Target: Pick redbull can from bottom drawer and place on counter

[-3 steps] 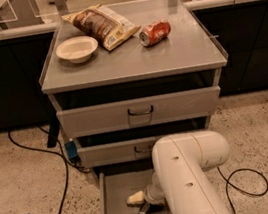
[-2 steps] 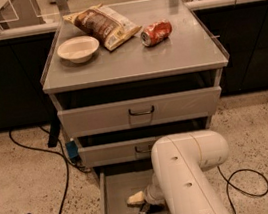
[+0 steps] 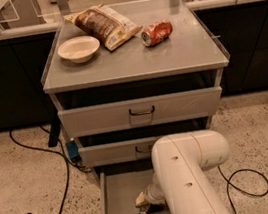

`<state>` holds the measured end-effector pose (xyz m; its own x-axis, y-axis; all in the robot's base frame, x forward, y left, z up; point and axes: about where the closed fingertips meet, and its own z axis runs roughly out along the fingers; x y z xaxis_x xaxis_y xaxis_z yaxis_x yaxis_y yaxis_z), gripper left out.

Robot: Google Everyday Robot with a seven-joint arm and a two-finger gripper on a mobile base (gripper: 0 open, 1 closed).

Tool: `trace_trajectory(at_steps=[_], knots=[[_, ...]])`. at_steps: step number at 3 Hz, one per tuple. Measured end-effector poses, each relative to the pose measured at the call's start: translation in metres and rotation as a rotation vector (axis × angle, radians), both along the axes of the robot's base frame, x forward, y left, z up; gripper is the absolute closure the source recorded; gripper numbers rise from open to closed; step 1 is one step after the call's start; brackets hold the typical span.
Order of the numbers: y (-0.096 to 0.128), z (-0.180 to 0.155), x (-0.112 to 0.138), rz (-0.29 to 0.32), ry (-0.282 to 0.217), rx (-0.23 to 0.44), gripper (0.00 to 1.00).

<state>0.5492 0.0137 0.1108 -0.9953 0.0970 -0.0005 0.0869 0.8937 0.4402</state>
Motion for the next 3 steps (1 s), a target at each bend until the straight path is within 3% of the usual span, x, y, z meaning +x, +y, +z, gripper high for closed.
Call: trace_trajectory(at_steps=[2, 3], knots=[[0.0000, 0.0000, 0.0000, 0.000, 0.000, 0.000, 0.87], [0.0000, -0.0001, -0.0001, 0.000, 0.000, 0.000, 1.00]])
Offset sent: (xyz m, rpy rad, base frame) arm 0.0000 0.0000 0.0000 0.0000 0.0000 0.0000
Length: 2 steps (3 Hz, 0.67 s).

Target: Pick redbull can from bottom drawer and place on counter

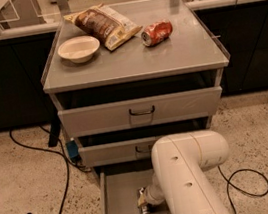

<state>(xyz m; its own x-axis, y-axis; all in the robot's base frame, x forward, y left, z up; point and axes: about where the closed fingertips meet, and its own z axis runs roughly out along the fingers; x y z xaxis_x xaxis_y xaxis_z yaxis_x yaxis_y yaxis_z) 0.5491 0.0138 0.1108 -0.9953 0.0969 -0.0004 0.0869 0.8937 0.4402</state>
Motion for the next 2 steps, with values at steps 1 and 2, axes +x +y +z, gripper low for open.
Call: trace_trajectory(at_steps=[1, 2], knots=[[0.000, 0.000, 0.000, 0.000, 0.000, 0.000, 1.00], [-0.013, 0.019, 0.003, -0.007, -0.017, 0.075, 1.00]])
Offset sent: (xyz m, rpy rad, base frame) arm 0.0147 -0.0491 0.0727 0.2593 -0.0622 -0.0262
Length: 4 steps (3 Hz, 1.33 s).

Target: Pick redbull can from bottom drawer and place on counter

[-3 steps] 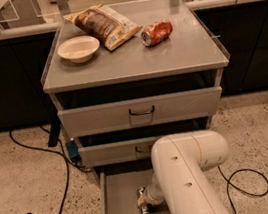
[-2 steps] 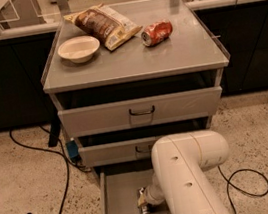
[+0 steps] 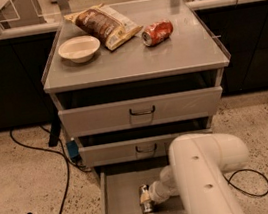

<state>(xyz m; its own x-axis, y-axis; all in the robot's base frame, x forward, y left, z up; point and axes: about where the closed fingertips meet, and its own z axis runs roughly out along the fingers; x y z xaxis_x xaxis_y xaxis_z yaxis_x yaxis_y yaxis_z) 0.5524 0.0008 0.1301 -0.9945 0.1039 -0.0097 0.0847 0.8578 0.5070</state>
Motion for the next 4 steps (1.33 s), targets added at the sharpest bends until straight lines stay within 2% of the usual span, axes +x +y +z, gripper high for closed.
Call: trace_trajectory(at_steps=[1, 2, 3, 4], knots=[[-0.023, 0.060, 0.013, 0.005, -0.098, 0.105, 1.00], [-0.036, 0.127, 0.023, 0.030, -0.220, 0.160, 1.00], [-0.042, 0.184, 0.024, 0.053, -0.323, 0.202, 1.00], [-0.038, 0.189, 0.022, 0.064, -0.327, 0.197, 1.00]])
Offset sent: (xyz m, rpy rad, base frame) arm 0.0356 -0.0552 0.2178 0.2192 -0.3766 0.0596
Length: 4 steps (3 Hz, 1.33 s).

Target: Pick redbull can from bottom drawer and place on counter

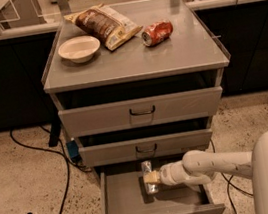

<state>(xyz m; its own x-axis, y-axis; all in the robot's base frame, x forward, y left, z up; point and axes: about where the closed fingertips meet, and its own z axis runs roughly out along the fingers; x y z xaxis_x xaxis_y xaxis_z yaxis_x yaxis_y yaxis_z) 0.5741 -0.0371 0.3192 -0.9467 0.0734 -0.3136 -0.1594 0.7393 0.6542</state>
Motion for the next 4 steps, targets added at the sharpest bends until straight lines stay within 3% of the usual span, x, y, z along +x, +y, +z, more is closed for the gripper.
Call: trace_trajectory(at_steps=[1, 3, 4], knots=[[0.008, 0.046, -0.012, 0.039, -0.070, 0.001, 1.00], [0.036, 0.199, -0.047, 0.148, -0.293, 0.012, 1.00], [0.035, 0.198, -0.047, 0.148, -0.292, 0.012, 1.00]])
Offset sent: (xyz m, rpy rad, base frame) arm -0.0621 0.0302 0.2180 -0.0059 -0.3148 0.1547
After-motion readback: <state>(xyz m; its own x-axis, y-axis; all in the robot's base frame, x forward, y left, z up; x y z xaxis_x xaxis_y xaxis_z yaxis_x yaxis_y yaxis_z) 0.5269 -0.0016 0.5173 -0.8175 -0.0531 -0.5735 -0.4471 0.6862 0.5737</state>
